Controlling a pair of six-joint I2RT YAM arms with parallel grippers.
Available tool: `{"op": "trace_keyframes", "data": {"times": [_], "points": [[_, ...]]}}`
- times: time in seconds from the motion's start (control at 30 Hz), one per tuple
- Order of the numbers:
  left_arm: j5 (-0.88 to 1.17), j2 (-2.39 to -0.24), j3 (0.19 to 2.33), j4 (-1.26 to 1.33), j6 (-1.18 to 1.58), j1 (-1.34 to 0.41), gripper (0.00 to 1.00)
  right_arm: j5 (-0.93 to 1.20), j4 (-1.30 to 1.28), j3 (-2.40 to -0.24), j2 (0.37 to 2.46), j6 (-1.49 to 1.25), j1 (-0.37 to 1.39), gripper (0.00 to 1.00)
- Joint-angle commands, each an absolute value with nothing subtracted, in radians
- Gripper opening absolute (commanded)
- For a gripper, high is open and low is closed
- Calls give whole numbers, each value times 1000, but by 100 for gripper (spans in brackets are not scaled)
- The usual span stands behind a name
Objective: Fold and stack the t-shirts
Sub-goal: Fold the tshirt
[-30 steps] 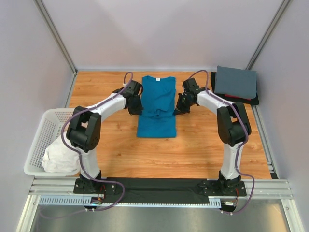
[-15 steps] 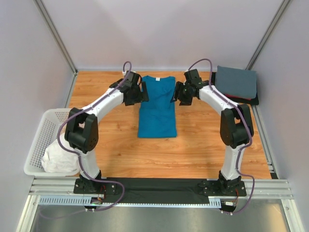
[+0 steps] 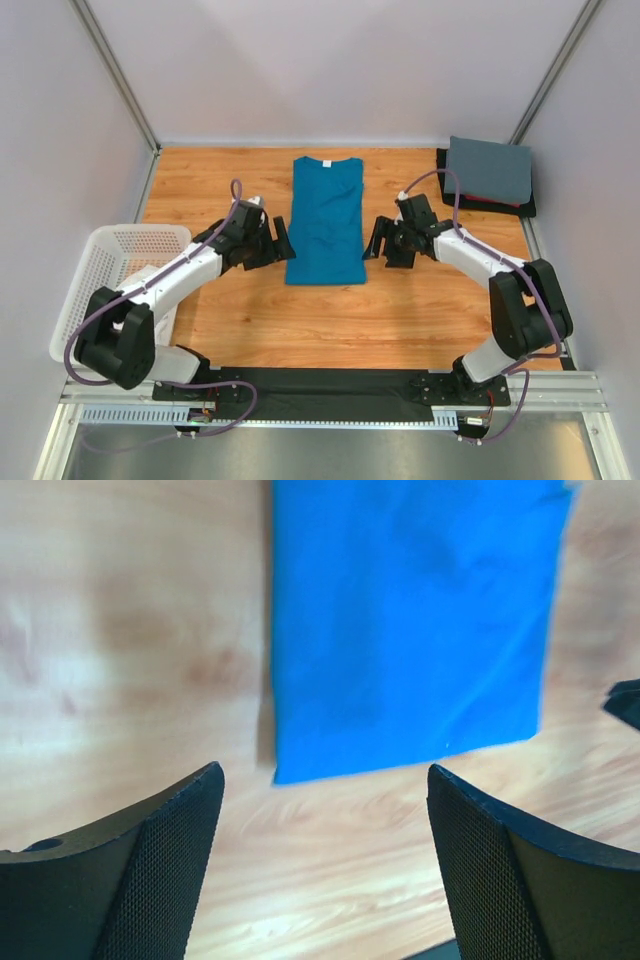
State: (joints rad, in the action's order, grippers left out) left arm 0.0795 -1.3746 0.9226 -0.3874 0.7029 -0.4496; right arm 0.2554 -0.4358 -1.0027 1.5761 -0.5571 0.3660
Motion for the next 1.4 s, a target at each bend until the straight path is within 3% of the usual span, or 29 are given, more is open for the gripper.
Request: {"op": "trace_keyframes", "data": {"times": [0.0,0.23,1.03,1.23,1.27,1.37], "points": [[106,-1313,836,-345,747,-465,87,285,-333,-899,1502,-598,379,72],[117,-1298,726,-281,758,-466,79,313,-241,-812,1491,-627,402,64],[156,-1571,772,-140,742,-466,66,321,-143,-784,1641,-670,449,36],[155,-1614,770,-121,747,-468,51,307,-149,-769,1655,-658,449,24],[155,-1617,770,-121,746,-468,45,295,-155,-765,1657,-657,451,19],[152,-1623,762,-120,742,-468,42,278,-164,-761,1663,-650,449,10]]}}
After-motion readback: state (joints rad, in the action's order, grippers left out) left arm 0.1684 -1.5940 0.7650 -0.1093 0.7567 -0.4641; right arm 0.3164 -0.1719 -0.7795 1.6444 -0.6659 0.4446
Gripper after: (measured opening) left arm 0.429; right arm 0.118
